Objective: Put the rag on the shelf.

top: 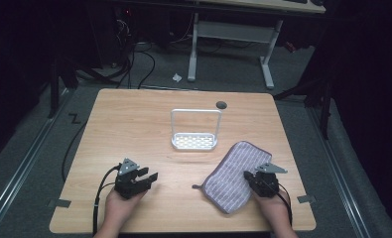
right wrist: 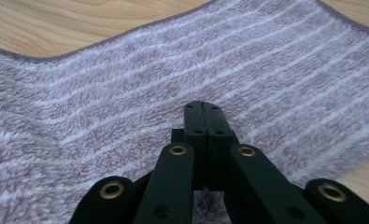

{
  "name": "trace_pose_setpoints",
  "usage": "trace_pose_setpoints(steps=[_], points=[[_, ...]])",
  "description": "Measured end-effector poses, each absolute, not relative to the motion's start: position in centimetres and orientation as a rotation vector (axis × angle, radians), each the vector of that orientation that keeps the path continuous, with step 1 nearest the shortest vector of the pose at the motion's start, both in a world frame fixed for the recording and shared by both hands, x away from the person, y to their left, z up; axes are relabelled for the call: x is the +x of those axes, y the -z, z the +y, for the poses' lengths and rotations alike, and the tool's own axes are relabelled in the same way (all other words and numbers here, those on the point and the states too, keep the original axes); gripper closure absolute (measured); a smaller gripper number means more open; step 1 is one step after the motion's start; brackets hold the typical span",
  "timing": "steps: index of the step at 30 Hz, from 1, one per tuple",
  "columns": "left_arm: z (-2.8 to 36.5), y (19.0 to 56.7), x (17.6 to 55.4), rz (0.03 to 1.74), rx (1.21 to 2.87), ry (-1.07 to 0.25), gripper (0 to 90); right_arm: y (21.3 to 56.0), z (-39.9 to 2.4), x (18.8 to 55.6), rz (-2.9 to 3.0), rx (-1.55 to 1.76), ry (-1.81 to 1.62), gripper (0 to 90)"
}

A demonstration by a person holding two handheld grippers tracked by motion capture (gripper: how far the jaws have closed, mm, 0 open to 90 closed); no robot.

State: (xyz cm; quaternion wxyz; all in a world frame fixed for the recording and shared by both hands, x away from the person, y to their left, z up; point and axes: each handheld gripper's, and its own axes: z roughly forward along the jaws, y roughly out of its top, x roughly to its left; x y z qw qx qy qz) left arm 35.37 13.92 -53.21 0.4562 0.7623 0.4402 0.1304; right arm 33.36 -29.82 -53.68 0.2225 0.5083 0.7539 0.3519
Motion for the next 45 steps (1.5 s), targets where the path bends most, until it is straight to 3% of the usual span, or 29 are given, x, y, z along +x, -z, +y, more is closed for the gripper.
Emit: trace_pose_setpoints(steps=[7,17,21,34,45], points=[[12.8,53.1,35.1,1.049,1.885,-0.282,56.7,53.8,-28.5,32.8,2.141,1.317,-0.998,90.0],[8.2,51.9,34.6,0.91,1.907,-0.252,78.5,53.9,-25.5,31.7,2.243,1.209,-1.047,90.0],[6.8,51.6,34.3,0.838,1.952,-0.28,82.9,54.0,-24.2,31.0,2.292,1.145,-1.065,90.0],[3.7,53.6,32.3,0.703,2.13,-0.138,87.8,54.0,-22.6,30.3,2.334,1.083,-1.072,90.0],[4.5,53.8,28.1,0.665,2.176,-0.028,87.8,54.0,-20.2,30.8,2.407,0.977,-1.095,90.0]])
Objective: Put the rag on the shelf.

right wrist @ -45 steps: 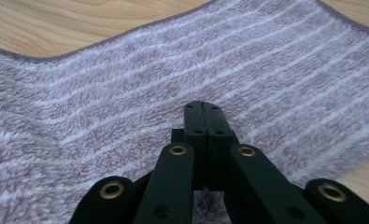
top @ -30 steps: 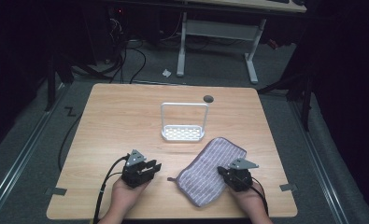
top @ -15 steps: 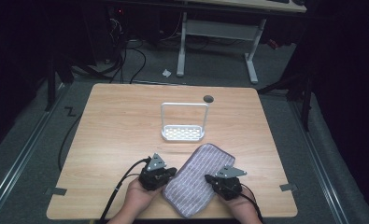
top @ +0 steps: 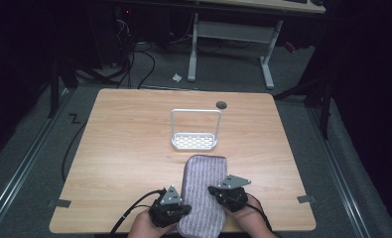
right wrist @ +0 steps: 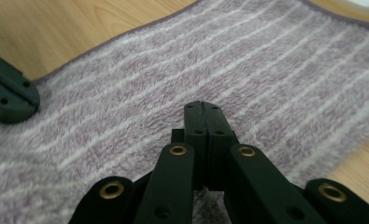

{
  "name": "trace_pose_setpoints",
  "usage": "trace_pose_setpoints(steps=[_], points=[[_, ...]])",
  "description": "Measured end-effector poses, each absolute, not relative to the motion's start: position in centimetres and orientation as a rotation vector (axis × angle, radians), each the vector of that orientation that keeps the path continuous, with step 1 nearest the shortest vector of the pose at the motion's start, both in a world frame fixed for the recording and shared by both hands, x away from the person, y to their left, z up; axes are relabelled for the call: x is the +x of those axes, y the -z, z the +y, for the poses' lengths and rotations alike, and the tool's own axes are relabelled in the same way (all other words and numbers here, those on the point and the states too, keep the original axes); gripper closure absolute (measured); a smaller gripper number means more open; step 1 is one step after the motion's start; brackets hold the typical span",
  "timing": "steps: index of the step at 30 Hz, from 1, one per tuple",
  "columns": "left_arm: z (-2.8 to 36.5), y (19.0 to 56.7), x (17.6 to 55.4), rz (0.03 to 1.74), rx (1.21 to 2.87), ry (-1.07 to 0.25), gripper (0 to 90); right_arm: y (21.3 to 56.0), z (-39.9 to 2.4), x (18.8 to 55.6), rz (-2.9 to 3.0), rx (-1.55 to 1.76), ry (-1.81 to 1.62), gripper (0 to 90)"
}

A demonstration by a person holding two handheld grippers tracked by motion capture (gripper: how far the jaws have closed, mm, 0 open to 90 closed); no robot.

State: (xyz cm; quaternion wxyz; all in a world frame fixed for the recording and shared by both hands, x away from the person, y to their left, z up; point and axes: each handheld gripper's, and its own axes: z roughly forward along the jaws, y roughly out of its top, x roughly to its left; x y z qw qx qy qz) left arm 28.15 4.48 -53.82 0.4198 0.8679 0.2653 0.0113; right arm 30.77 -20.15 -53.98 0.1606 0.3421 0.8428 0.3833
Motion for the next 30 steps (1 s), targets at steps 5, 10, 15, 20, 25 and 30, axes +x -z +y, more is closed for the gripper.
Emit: trace_pose_setpoints(steps=[5,10,15,20,25,30], points=[[4.9,53.9,27.1,0.662,2.17,0.031,87.3,54.0,-19.2,30.1,2.444,0.932,-1.111,90.0],[5.1,54.0,26.3,0.639,2.156,0.052,84.8,54.0,-19.0,29.1,2.467,0.894,-1.113,90.0],[5.8,53.3,27.2,0.671,2.082,-0.027,80.7,53.3,-19.6,28.8,2.43,0.909,-1.164,82.8],[7.1,52.9,29.8,0.777,1.986,-0.128,69.8,52.8,-21.7,28.9,2.328,0.981,-1.198,77.2],[7.4,52.7,32.9,0.872,1.938,-0.247,59.8,52.7,-23.2,28.7,2.266,1.047,-1.199,74.7],[6.7,53.0,35.5,0.944,1.942,-0.304,53.5,52.8,-24.5,28.2,2.212,1.089,-1.19,70.2]])
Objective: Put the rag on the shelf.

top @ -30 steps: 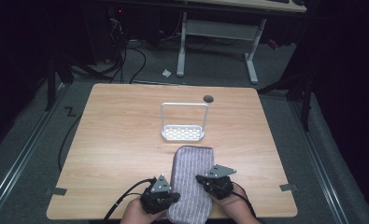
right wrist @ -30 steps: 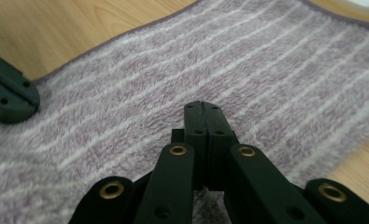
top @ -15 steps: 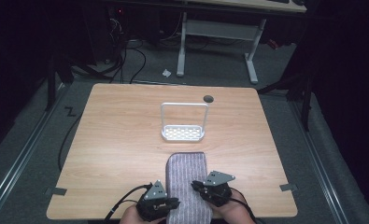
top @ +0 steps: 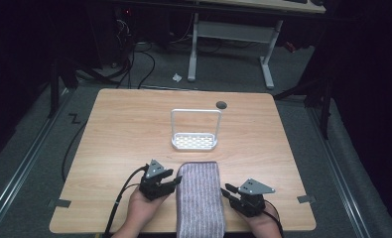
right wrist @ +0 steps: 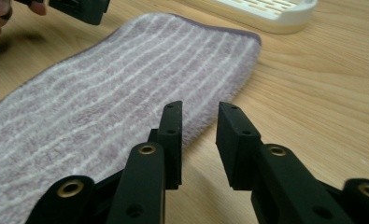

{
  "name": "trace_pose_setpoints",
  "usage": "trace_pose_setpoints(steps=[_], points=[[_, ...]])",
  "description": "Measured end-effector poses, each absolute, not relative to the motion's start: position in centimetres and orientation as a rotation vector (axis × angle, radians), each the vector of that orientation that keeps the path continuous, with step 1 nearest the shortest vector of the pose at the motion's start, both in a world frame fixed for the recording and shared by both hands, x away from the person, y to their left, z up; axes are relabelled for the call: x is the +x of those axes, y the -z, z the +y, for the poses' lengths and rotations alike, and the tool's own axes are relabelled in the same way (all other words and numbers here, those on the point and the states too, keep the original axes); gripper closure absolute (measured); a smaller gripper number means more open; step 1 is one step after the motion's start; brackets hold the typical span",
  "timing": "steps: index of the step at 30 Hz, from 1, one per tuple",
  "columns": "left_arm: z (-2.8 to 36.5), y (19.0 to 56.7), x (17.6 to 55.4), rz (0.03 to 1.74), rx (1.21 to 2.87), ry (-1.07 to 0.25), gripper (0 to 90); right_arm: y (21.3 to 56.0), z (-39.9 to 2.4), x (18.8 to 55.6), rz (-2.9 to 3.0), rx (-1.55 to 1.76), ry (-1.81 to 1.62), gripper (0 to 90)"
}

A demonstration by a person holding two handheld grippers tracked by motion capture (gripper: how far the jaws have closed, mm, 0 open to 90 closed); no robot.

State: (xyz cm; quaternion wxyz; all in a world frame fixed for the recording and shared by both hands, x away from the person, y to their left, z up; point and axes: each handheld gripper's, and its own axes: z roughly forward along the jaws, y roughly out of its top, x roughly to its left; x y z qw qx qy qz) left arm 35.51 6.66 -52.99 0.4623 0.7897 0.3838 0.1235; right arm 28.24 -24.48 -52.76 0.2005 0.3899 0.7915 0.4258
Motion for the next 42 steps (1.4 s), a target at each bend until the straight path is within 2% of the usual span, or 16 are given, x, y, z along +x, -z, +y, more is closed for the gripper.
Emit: trace_pose_setpoints(steps=[3,7,11,13,20,26,29,32,34,42], points=[[5.7,53.3,36.8,0.972,1.959,-0.324,54.5,52.9,-24.8,28.3,2.214,1.083,-1.185,63.4],[4.5,53.7,37.9,1.003,1.951,-0.346,51.7,53.0,-24.9,28.4,2.207,1.081,-1.17,61.7],[3.7,54.1,38.5,1.02,1.991,-0.339,54.0,53.0,-24.8,28.7,2.199,1.102,-1.172,57.8],[3.5,54.1,38.4,1.022,1.991,-0.329,56.6,52.9,-24.7,29.1,2.199,1.139,-1.185,55.6],[3.6,54.2,37.9,1.017,1.991,-0.29,77.0,52.0,-22.2,32.5,2.195,1.159,-1.104,52.2],[4.0,54.2,37.9,1.019,1.982,-0.251,80.2,52.6,-20.6,36.7,2.175,1.289,-1.012,51.1],[4.1,54.2,37.9,1.025,1.975,-0.239,80.3,53.3,-20.5,37.7,2.202,1.338,-0.975,55.3],[4.1,54.2,37.9,1.024,1.973,-0.235,80.3,53.3,-20.4,37.4,2.223,1.322,-1.003,75.2],[4.2,54.2,37.8,1.022,1.961,-0.233,80.3,53.2,-20.0,36.9,2.22,1.262,-0.997,82.5],[4.5,53.9,36.4,0.968,1.884,-0.287,80.3,52.1,-19.8,34.3,2.121,1.167,-1.137,83.5]])
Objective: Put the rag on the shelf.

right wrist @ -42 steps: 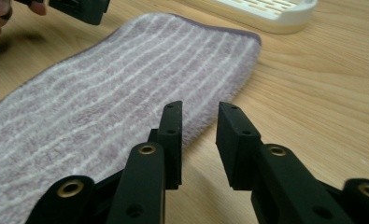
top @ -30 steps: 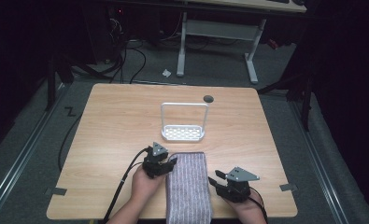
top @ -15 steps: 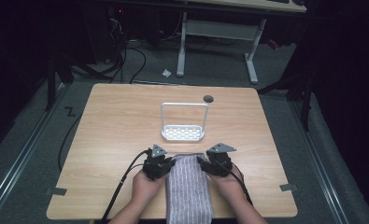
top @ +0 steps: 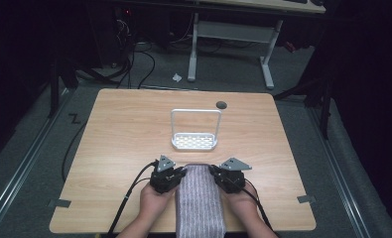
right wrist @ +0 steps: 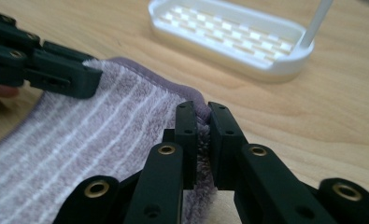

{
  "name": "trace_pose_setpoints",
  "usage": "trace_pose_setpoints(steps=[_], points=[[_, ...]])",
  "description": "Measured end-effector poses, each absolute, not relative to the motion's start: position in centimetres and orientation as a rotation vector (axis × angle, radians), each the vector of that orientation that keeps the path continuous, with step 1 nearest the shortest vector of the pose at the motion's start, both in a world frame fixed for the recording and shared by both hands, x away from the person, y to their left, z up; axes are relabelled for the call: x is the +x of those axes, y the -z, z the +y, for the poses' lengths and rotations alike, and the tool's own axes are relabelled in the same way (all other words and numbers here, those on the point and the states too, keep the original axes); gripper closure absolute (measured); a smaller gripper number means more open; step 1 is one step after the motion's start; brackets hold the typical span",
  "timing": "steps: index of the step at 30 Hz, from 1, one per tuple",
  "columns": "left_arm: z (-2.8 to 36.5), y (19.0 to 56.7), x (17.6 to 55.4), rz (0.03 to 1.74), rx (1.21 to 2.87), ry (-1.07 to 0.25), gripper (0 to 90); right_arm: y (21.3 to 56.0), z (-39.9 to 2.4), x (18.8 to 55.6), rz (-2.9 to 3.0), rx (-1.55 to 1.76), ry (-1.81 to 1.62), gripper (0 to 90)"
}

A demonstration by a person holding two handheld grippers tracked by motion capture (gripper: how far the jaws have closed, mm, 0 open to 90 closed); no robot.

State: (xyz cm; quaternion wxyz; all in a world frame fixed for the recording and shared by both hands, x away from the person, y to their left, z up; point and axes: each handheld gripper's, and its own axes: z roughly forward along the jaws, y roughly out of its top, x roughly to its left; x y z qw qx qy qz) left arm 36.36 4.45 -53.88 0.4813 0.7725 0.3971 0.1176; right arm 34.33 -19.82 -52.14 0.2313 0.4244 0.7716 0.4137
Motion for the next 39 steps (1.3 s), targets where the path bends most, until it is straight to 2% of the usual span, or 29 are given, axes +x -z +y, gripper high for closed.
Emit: trace_pose_setpoints(steps=[11,18,24,39], points=[[3.8,52.6,32.7,0.891,1.767,-0.476,80.0,51.9,-20.7,31.5,1.902,1.137,-1.273,83.5],[3.7,51.5,31.5,0.868,1.698,-0.546,79.9,51.1,-20.4,30.6,1.838,1.076,-1.275,83.3],[3.5,50.9,32.0,0.875,1.685,-0.563,79.9,50.9,-20.0,30.8,1.839,1.045,-1.267,83.3],[4.2,44.7,31.2,0.787,1.579,-0.625,80.1,45.0,-19.9,30.1,1.708,0.936,-1.375,83.4]])
